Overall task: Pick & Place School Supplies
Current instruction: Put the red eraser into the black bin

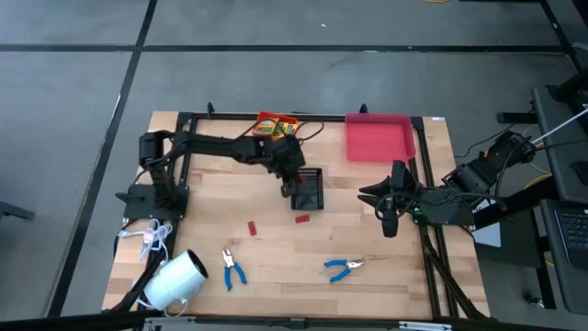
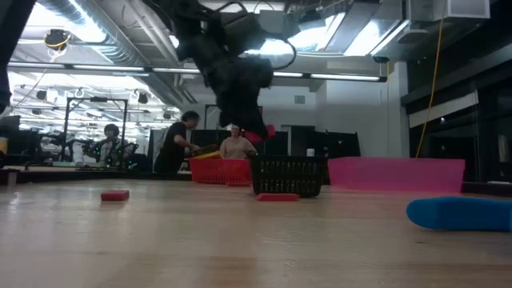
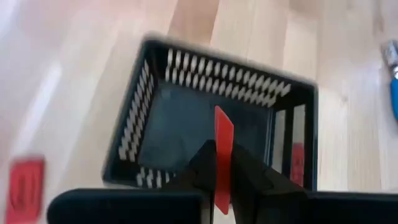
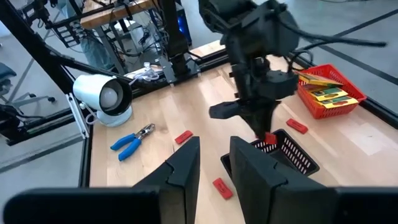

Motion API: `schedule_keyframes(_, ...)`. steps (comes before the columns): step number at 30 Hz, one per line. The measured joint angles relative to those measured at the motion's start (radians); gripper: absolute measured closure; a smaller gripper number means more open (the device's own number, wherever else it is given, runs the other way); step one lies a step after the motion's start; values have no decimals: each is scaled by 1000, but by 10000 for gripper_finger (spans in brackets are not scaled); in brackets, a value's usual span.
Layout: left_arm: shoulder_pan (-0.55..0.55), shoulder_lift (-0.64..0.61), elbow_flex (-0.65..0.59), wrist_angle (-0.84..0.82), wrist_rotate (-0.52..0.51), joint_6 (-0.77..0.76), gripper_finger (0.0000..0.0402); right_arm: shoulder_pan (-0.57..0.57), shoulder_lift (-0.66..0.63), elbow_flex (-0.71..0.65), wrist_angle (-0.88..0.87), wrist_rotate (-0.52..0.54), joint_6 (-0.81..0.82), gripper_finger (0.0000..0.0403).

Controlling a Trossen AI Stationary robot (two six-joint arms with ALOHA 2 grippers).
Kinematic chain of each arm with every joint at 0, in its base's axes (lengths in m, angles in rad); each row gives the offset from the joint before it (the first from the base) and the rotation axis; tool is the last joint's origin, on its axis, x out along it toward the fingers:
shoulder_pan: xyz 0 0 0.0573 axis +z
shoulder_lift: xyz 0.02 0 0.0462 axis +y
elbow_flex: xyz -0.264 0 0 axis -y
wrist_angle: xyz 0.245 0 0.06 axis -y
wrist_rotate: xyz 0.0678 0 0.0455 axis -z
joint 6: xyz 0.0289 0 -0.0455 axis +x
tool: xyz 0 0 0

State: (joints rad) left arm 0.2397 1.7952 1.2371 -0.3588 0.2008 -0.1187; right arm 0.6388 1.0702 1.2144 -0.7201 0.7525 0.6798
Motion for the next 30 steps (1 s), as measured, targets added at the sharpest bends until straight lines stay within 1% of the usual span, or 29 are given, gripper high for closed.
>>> schedule_keyframes(3,23,45,64,-7,11,55,386,0,0,0,-1,0,21,312)
schedule_keyframes(7,51,119,141,-53,56,109,386,0,0,0,0,0,45,312)
schedule_keyframes(10,58,148,162,-92,64,114,385,0,0,0,0,0,58,312)
schedule_keyframes(12,58,157,162,-86,62,114,369,0,0,0,0,0,72,312)
schedule_keyframes(16,72,139,162,-33,59,101,299,0,0,0,0,11,87,312)
schedule_keyframes(18,81,131,162,-24,39,90,265,0,0,0,1,18,87,312)
schedule_keyframes(21,100,119,161,-50,20,95,230,0,0,0,0,30,91,312)
schedule_keyframes(23,108,115,163,-37,55,113,221,0,0,0,1,33,94,312)
schedule_keyframes(26,111,115,162,-71,121,124,222,0,0,0,1,40,94,312)
schedule_keyframes(28,99,115,162,-82,128,134,226,0,0,0,0,50,94,312)
schedule_keyframes(30,83,115,162,-93,112,157,228,0,0,0,1,55,94,312)
